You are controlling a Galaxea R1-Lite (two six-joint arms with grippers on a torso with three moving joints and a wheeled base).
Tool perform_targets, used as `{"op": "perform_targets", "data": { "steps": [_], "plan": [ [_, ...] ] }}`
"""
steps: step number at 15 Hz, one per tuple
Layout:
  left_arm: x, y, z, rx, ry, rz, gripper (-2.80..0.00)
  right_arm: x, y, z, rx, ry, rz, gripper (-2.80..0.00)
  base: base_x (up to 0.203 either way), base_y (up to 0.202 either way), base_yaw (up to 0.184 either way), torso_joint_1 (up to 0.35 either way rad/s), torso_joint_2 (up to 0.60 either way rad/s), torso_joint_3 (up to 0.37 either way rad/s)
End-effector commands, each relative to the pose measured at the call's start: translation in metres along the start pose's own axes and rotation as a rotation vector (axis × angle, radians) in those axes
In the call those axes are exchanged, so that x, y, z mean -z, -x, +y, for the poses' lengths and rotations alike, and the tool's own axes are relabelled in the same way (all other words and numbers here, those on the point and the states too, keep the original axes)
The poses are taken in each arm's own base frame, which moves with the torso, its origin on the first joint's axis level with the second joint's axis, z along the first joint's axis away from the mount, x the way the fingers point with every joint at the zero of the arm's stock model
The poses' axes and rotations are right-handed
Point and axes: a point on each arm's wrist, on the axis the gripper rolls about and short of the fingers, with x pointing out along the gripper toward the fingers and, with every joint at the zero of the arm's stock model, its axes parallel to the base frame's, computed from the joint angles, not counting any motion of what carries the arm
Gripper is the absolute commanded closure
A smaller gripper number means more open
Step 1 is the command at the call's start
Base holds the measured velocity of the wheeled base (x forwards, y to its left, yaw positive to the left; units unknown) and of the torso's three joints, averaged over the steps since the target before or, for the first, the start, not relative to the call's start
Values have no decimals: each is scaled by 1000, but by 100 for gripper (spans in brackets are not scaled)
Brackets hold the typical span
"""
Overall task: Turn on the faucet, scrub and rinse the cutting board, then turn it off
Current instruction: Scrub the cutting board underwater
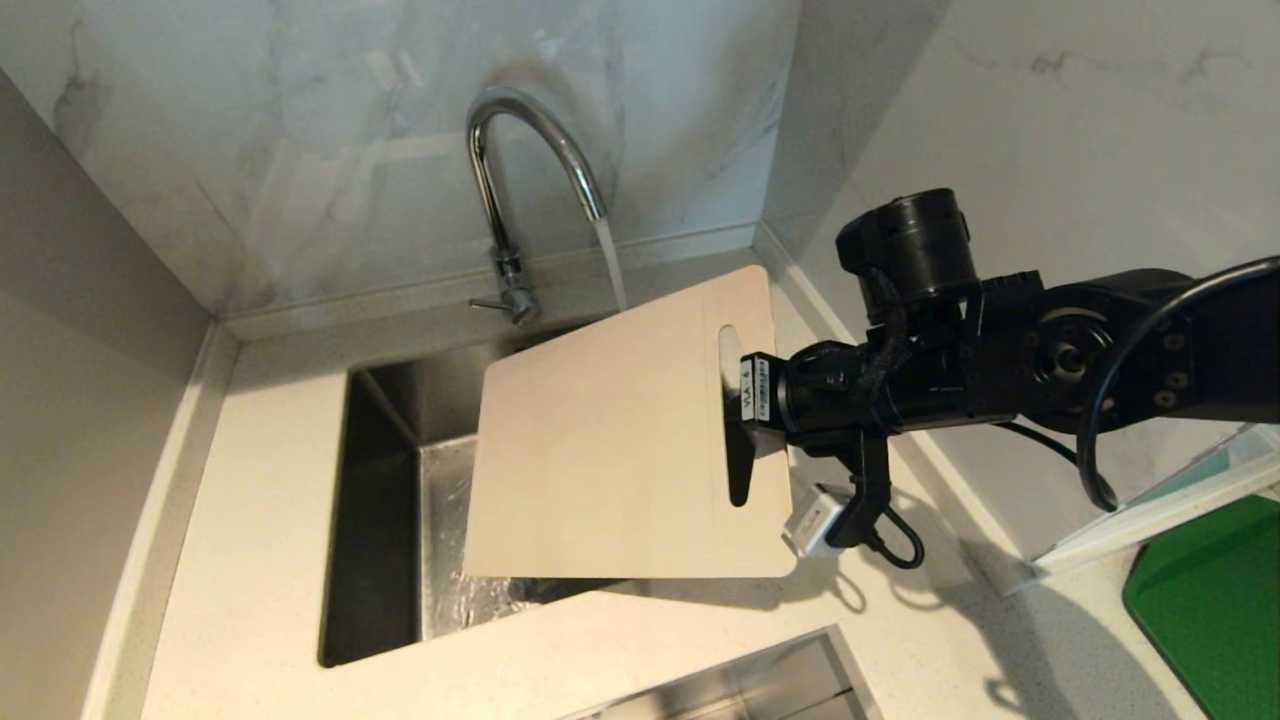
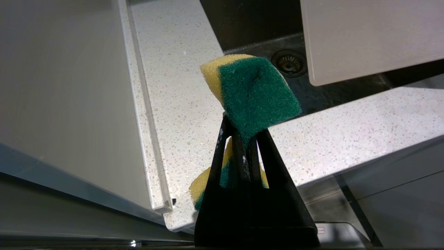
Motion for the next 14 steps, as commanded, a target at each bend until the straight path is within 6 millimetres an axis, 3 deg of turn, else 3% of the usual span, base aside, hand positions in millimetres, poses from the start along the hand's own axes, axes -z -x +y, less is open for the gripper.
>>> {"op": "perform_targets", "data": {
  "steps": [1, 2, 4, 8, 11, 14],
  "plan": [
    [-4, 1, 0, -8, -15, -10, 0, -1, 5, -1, 7, 21, 14, 0, 0, 0, 0, 0, 0, 0],
    [-19, 5, 0, -19, -14, -45, 0, -1, 5, -1, 13, 25, 27, 0, 0, 0, 0, 0, 0, 0],
    [-74, 15, 0, -25, 9, -111, 0, -1, 4, -2, 15, 27, 30, 0, 0, 0, 0, 0, 0, 0],
    [-215, 6, 0, -6, 43, -194, 0, -1, 3, -7, 24, 36, 33, 0, 0, 0, 0, 0, 0, 0],
    [-281, -44, -2, 38, 84, -91, 0, 0, 2, -7, 24, 36, 34, 0, 0, 0, 0, 0, 0, 0],
    [-312, -105, -8, 86, 204, 31, 0, -1, -4, -4, 19, 24, 23, 0, 0, 0, 0, 0, 0, 0]
  ]
}}
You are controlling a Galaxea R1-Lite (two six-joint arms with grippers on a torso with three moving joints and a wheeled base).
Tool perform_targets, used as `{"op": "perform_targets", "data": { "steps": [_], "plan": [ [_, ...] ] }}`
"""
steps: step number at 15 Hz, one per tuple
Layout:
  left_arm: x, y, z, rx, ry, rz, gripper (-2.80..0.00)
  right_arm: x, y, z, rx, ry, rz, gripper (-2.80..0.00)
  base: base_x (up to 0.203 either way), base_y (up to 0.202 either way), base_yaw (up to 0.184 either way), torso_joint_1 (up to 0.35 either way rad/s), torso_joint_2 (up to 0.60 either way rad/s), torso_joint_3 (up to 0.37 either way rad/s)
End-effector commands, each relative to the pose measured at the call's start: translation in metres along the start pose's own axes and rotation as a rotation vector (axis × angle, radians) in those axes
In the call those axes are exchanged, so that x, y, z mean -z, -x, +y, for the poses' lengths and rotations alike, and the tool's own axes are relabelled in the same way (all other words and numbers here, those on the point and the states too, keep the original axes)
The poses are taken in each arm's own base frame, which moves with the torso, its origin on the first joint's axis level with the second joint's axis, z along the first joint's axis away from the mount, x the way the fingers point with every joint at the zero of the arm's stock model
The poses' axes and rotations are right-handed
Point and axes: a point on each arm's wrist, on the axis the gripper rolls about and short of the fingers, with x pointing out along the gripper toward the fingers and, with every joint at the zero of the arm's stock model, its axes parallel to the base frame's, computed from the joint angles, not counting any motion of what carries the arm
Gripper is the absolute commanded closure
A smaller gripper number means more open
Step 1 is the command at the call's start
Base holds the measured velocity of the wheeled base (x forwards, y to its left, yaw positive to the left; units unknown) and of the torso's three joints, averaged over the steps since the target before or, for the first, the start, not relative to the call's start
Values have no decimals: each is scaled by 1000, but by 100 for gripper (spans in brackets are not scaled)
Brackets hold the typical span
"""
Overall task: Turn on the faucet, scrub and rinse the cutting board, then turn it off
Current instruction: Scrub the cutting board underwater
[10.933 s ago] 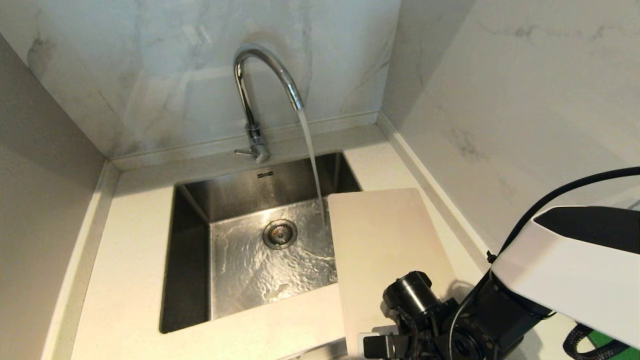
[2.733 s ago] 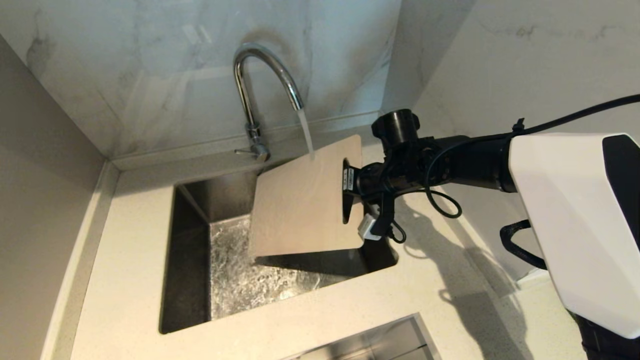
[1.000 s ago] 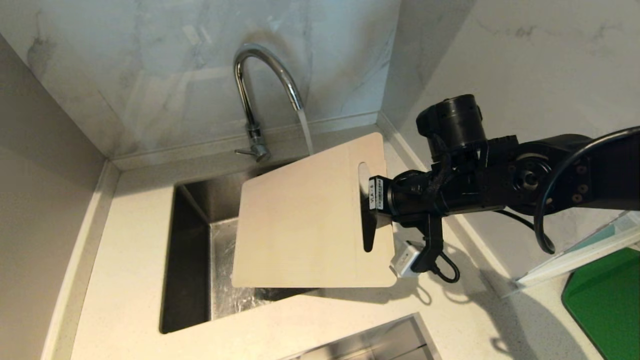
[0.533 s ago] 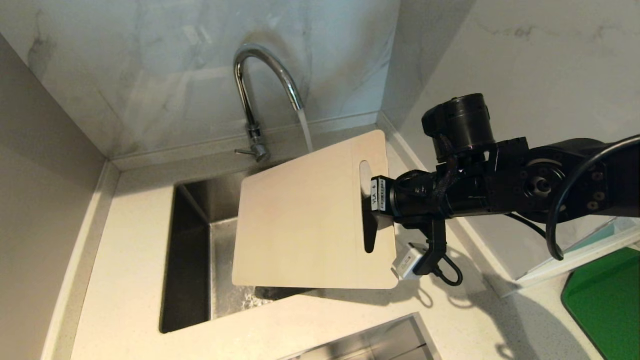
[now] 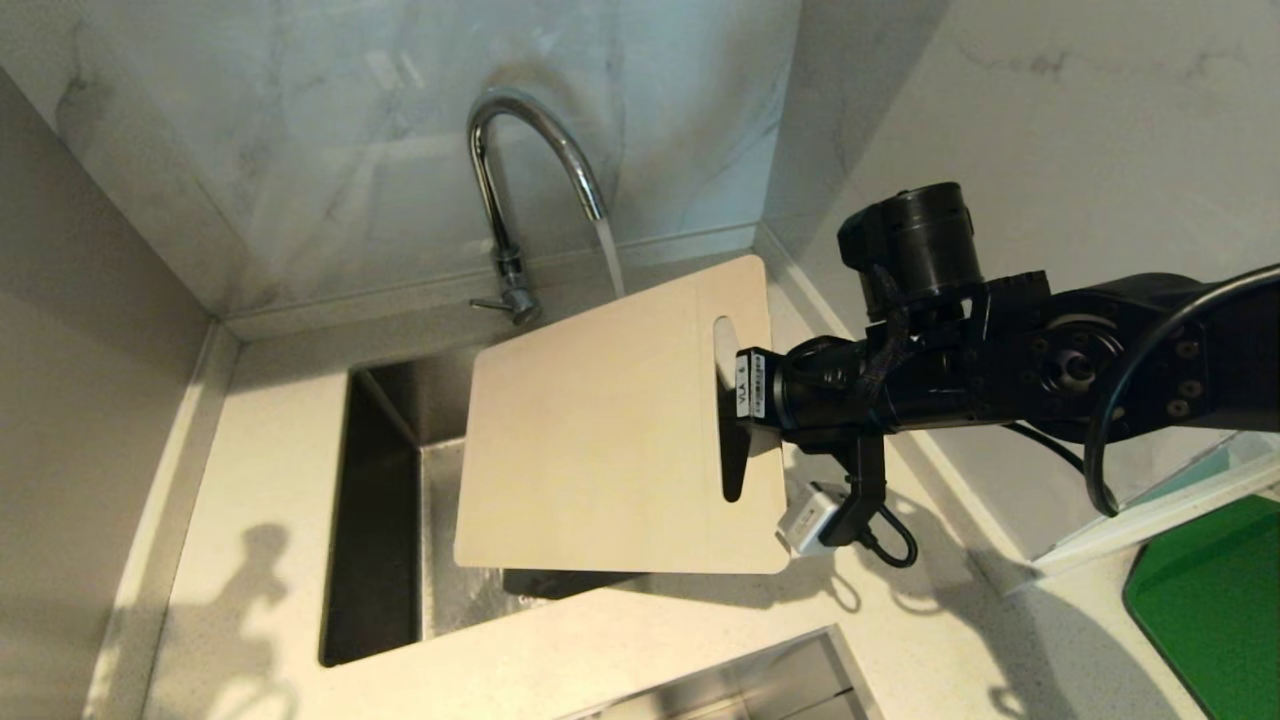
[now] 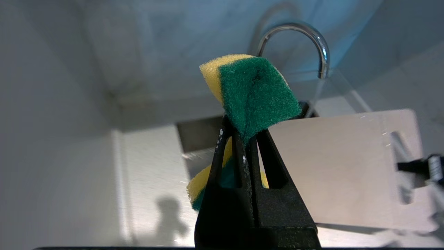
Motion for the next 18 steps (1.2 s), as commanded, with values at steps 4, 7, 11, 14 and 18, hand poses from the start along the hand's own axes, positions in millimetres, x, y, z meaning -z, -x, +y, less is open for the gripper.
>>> {"op": "perform_targets", "data": {
  "steps": [4, 7, 11, 14, 18],
  "plan": [
    [4, -145, -13, -59, 139, 255, 0, 0, -10, 3, -4, -5, -15, 0, 0, 0, 0, 0, 0, 0],
    [32, -192, -27, -60, 229, 382, 0, 2, -10, 2, -1, -3, -7, 0, 0, 0, 0, 0, 0, 0],
    [68, -218, -69, 57, 272, 535, 0, 1, -5, -10, 28, 7, -4, 0, 0, 0, 0, 0, 0, 0],
    [76, -215, -88, 188, 352, 621, 0, -3, -11, -35, 50, -3, 0, 0, 0, 0, 0, 0, 0, 0],
    [84, -215, -93, 326, 463, 747, 0, -3, -21, -66, 100, 16, 8, 0, 0, 0, 0, 0, 0, 0]
  ]
}}
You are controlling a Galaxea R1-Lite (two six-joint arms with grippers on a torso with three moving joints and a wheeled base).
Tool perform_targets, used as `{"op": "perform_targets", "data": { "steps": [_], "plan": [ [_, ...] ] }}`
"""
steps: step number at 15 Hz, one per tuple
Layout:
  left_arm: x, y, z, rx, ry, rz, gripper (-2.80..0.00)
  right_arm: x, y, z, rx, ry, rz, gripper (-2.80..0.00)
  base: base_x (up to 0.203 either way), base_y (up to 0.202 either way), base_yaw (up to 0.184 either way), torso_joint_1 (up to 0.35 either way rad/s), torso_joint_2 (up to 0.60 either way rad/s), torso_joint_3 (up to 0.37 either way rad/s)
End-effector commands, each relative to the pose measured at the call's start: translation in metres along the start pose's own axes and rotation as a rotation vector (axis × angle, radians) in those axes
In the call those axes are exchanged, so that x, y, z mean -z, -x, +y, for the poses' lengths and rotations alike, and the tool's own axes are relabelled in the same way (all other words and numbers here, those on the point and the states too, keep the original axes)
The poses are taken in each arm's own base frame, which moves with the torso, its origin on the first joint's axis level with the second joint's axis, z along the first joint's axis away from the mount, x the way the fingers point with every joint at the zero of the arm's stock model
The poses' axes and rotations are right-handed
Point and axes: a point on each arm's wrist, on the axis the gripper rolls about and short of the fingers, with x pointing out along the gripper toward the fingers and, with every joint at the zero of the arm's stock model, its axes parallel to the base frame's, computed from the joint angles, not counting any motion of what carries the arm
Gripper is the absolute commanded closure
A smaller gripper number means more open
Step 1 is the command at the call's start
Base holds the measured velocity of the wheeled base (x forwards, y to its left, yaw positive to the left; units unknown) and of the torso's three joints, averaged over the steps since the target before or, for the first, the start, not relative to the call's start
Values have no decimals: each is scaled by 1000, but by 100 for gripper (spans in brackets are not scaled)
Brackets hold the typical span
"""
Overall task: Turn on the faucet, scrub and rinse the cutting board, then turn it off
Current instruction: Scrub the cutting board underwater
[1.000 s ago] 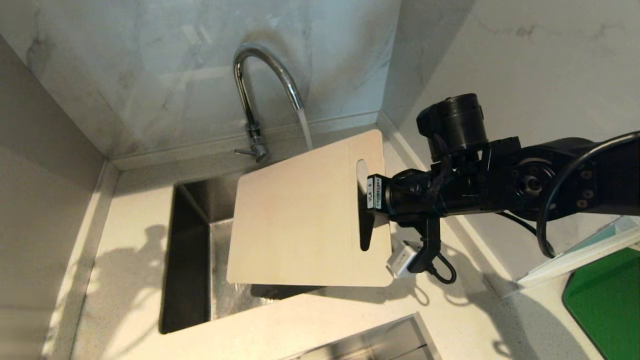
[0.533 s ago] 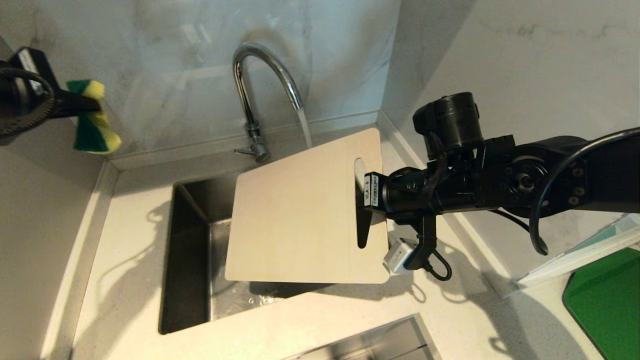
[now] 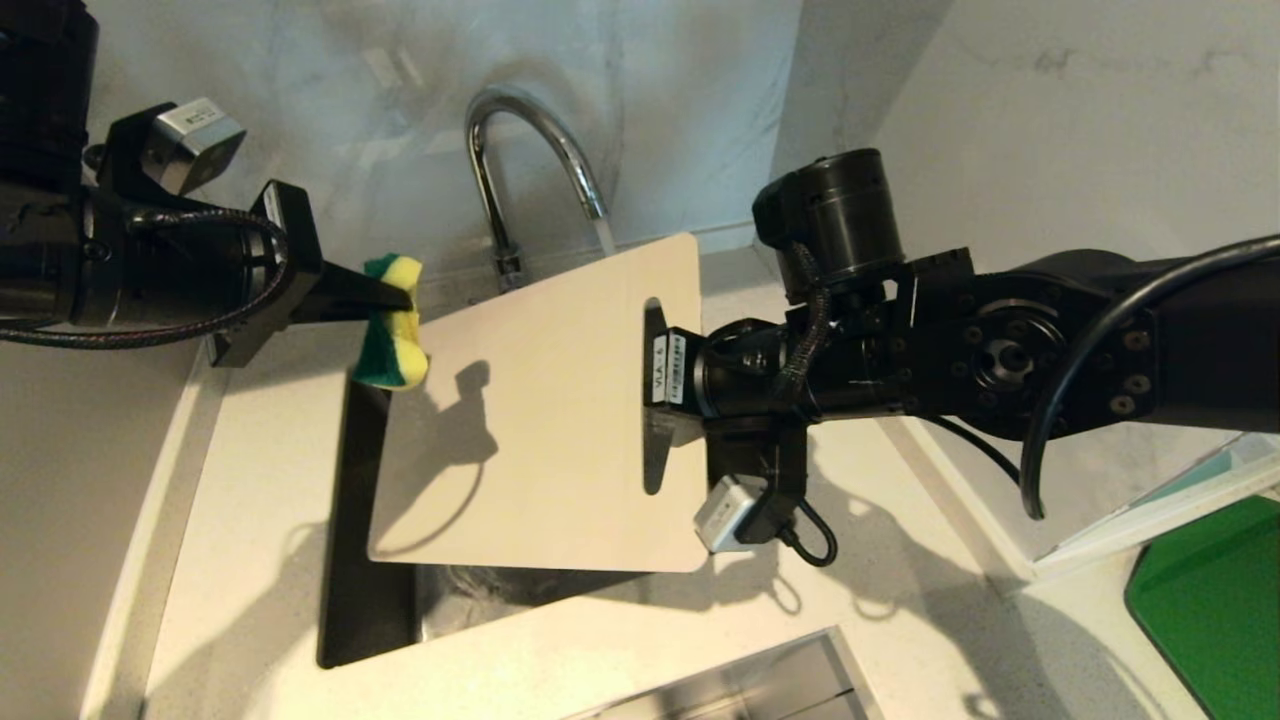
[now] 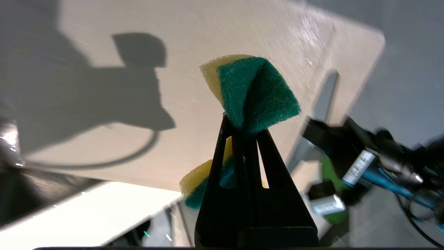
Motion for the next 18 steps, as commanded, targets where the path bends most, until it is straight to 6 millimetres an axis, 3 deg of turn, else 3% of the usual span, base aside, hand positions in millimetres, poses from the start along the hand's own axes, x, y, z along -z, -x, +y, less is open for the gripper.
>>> {"op": "perform_targets", "data": {
  "steps": [1, 6, 9, 11, 18],
  "plan": [
    [5, -6, 0, 36, 20, 63, 0, -2, -7, -9, 16, 19, -8, 0, 0, 0, 0, 0, 0, 0],
    [17, -35, -2, 37, 68, 140, 0, -6, -8, -12, 22, 22, -19, 0, 0, 0, 0, 0, 0, 0],
    [12, -50, -2, 126, 22, 23, 0, -6, -8, -13, 24, 23, -19, 0, 0, 0, 0, 0, 0, 0],
    [12, -67, 5, 142, -41, -25, 0, -6, -8, -13, 25, 22, -19, 0, 0, 0, 0, 0, 0, 0],
    [12, -95, 20, 97, -138, -2, 0, -8, -6, -13, 24, 23, -21, 0, 0, 0, 0, 0, 0, 0]
  ]
}}
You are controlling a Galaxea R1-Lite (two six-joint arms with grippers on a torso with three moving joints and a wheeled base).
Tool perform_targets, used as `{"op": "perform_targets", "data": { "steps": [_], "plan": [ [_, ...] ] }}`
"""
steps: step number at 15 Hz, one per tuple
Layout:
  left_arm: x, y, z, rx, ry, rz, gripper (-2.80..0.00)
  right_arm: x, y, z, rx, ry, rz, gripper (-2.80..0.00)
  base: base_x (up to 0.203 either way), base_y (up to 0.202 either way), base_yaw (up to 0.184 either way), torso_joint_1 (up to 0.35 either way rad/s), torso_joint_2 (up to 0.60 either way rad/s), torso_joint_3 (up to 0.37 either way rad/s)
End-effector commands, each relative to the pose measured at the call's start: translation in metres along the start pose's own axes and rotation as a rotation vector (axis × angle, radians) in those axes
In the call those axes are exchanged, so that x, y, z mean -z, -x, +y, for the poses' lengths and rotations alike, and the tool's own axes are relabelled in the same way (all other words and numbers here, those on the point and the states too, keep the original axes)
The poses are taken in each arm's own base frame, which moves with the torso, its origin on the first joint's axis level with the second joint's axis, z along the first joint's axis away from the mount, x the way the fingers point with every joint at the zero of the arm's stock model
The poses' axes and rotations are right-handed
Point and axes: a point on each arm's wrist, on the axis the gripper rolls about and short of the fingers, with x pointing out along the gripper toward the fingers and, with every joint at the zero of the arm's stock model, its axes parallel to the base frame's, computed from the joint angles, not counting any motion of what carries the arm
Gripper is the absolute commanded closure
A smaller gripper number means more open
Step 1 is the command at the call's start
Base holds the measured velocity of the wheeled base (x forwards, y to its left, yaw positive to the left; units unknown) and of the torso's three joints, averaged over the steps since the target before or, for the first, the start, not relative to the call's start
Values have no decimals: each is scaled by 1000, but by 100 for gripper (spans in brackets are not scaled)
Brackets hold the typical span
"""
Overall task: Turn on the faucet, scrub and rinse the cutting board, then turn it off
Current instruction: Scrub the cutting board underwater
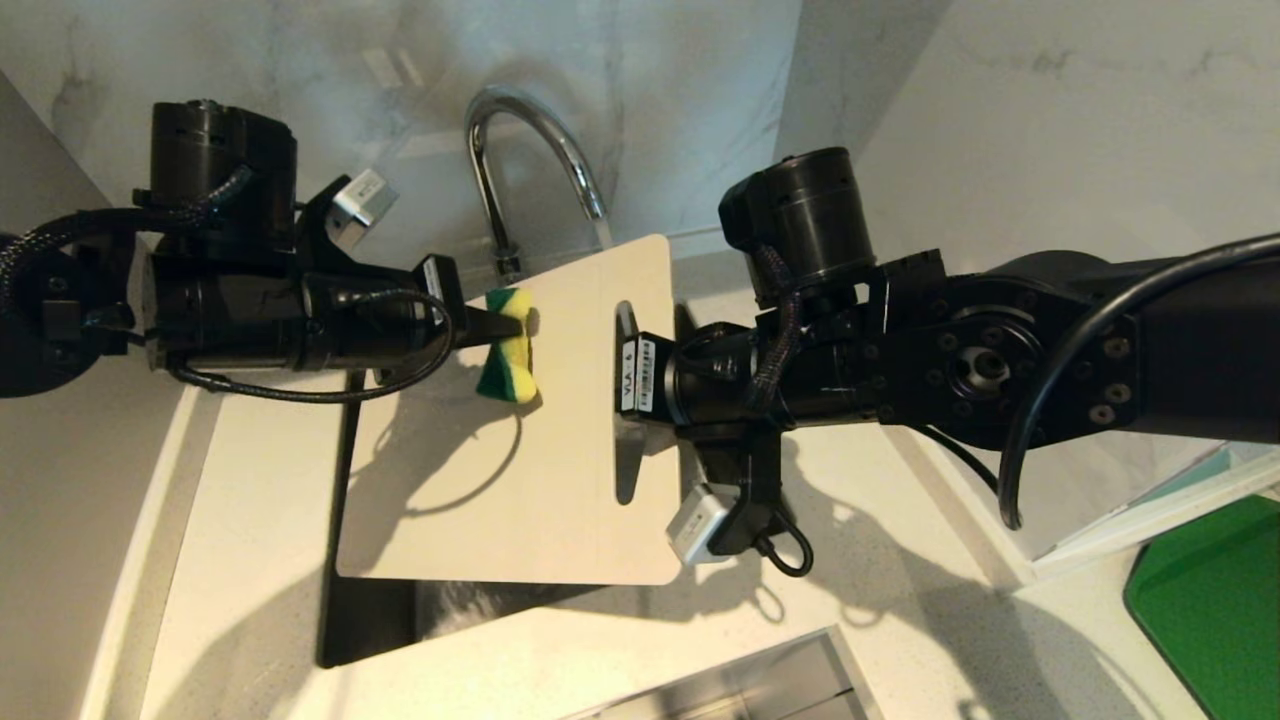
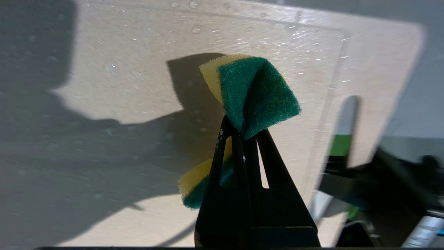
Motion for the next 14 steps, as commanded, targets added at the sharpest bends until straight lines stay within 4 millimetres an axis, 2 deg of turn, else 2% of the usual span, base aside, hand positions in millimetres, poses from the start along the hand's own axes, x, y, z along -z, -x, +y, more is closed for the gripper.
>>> {"op": "perform_targets", "data": {
  "steps": [1, 4, 9, 14],
  "plan": [
    [1, -11, 12, -30, 2, 14, 0, -1, 0, 0, 1, 15, -3, 0, 0, 0, 0, 0, 0, 0],
    [0, -20, 32, -78, -2, 26, 0, 0, 0, 0, 3, -13, 1, 0, 0, 0, 0, 0, 0, 0],
    [-3, -45, 80, -165, 6, 23, 0, 0, 4, -2, 10, -15, 7, 0, 0, 0, 0, 0, 0, 0],
    [-11, -52, 149, -182, 33, 58, 0, 1, 6, -2, 10, -16, 11, 0, 0, 0, 0, 0, 0, 0]
  ]
}}
